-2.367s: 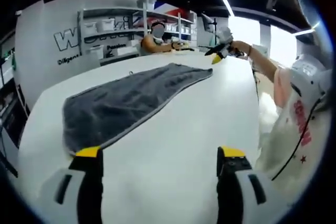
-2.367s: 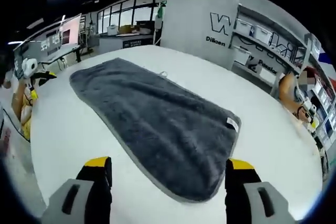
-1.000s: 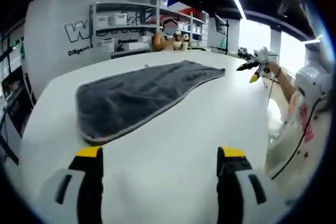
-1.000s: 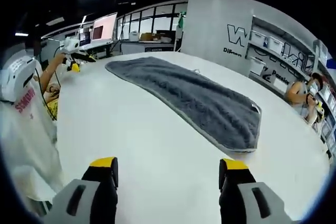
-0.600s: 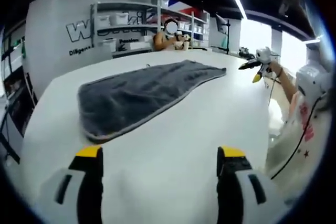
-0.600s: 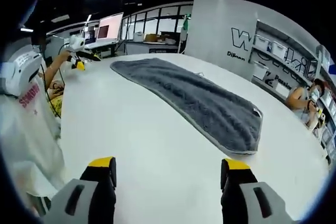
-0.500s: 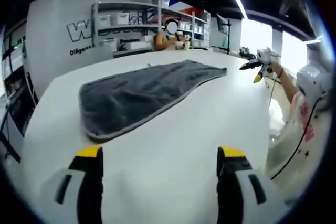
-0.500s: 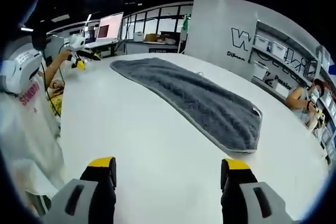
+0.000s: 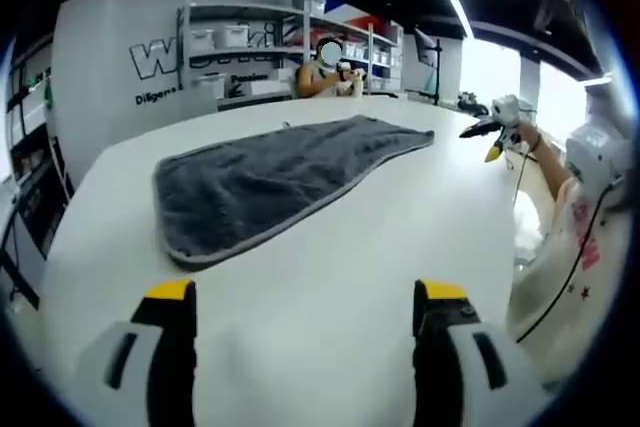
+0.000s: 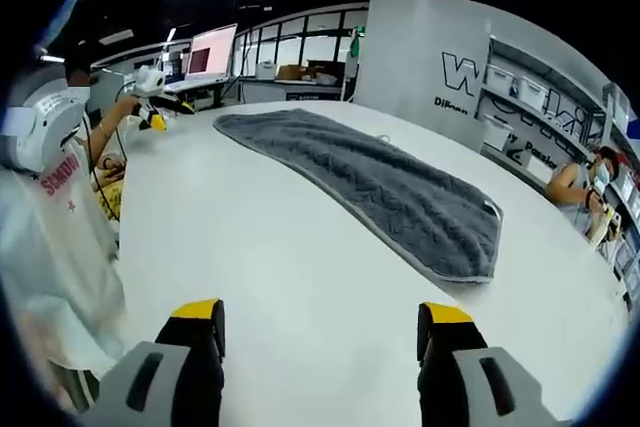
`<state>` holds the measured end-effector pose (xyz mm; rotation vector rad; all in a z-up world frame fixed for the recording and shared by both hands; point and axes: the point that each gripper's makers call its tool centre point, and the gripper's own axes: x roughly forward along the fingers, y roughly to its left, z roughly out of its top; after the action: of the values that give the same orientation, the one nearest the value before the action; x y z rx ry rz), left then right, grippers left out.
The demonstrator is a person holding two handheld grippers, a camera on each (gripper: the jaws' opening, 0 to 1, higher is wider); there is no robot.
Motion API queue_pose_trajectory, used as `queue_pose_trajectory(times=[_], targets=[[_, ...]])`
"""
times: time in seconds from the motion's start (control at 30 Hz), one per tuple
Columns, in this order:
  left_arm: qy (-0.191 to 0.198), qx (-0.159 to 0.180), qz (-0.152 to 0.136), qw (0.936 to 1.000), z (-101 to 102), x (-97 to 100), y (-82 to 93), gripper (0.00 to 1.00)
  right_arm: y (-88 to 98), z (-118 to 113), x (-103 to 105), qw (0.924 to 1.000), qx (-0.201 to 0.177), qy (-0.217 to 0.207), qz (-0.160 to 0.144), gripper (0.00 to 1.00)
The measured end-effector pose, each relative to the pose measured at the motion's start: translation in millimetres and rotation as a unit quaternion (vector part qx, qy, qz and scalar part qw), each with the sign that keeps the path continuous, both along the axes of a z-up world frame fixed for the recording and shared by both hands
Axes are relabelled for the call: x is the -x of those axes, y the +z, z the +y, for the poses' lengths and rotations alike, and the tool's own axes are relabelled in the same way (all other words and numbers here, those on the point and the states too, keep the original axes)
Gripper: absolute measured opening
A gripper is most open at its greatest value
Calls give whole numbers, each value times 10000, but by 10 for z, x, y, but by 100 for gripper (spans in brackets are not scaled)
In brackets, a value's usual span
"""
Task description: Fold the towel on the table until its edges align and the towel forms a compact rectangular stack.
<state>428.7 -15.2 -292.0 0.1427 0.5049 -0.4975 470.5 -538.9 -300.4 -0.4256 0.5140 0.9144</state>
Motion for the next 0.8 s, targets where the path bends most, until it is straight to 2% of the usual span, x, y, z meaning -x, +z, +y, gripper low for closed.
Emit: queue_pose_trajectory(times=[0.07, 0.23, 0.3, 0.37, 0.5, 0.63, 0.7, 0.8], targets=[[24, -29, -74, 10000, 38, -39, 5, 94, 10, -17, -25, 9999, 64, 8, -98, 82], [88, -39, -43, 9999, 115, -127, -16, 94, 57, -136, -201, 9991, 279, -30, -310, 82], [82, -160, -24, 9998, 149, -181, -36, 93, 48, -199, -287, 9986, 427, -61, -313, 82], [110, -461, -77, 9988, 232, -275, -51, 94, 38, -274, -412, 9978, 576, -122, -306, 80], [127, -565, -81, 9983, 292, -416, -74, 93, 34, -336, -579, 9970, 698, -103, -302, 78], [333, -864, 43, 9957, 467, -551, -166, 90, 29, -356, -714, 9963, 798, -69, -317, 77], [396, -913, 50, 9950, 502, -592, -170, 88, 2, -397, -788, 9957, 871, -105, -303, 77], [461, -1158, 98, 9922, 565, -611, -200, 87, -35, -453, -851, 9951, 941, -140, -277, 76]])
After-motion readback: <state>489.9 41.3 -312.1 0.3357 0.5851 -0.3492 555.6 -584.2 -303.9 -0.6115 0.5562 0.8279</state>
